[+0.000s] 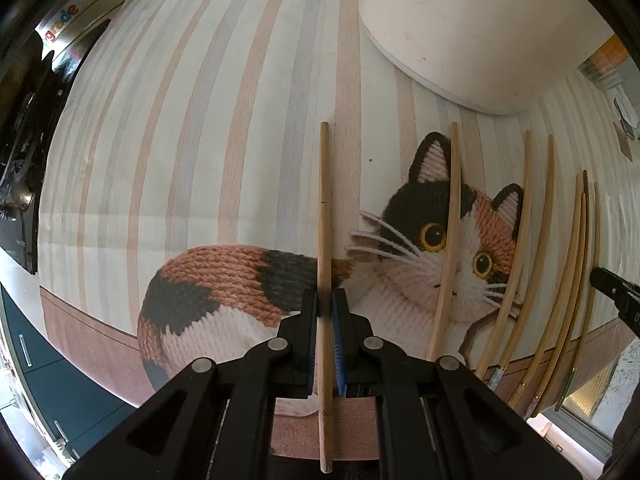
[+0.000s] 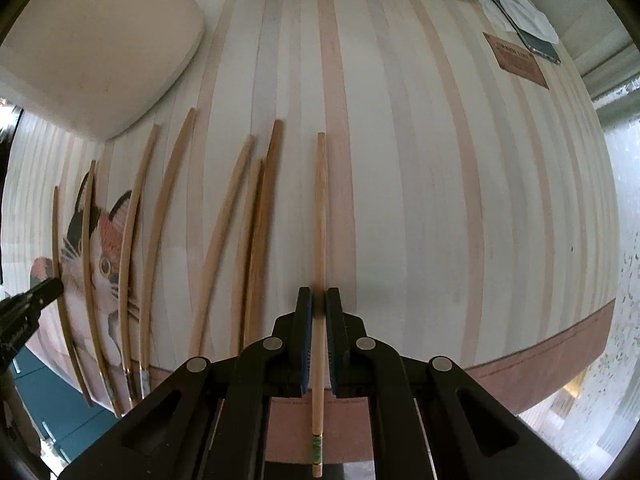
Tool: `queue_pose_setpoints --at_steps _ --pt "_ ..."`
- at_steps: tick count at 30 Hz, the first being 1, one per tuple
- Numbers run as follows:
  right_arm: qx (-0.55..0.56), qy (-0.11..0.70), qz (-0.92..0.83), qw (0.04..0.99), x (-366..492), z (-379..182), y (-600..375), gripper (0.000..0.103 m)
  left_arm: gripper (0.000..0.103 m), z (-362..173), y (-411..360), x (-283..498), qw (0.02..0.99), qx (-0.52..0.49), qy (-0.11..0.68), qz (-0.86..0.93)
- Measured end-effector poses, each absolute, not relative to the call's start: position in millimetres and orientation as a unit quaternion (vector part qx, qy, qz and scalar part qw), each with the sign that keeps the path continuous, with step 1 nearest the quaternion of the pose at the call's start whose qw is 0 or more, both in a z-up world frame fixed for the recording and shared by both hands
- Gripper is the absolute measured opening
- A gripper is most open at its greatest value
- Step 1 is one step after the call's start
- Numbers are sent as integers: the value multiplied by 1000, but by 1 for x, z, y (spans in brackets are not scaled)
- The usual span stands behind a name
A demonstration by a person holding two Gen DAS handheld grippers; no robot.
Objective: Organize utensils
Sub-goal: 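Carry both chopsticks up and lower them into the cream holder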
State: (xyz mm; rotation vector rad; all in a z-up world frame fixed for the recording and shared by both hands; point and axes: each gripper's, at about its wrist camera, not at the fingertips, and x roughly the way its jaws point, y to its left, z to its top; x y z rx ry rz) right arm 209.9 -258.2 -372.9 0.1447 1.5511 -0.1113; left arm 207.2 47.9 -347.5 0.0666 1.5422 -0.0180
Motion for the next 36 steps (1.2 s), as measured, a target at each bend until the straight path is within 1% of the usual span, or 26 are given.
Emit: queue_pose_setpoints --at_steps 8,13,19,27,31,36 --pt "44 724 -52 687 219 -377 -244 8 5 -357 38 222 715 44 698 -12" --pt "27 735 -49 676 249 -382 -220 8 5 -358 26 238 714 63 697 -13" --pt "34 740 -47 670 269 -383 -224 8 5 -359 15 244 724 75 686 -7" --pt "46 730 -56 679 254 -390 -245 7 5 -358 16 246 726 74 684 -5" --pt "69 715 -68 693 248 -387 -253 7 5 -336 16 237 748 61 661 3" --pt "87 668 -77 735 241 -352 -255 7 5 -288 19 234 789 50 613 12"
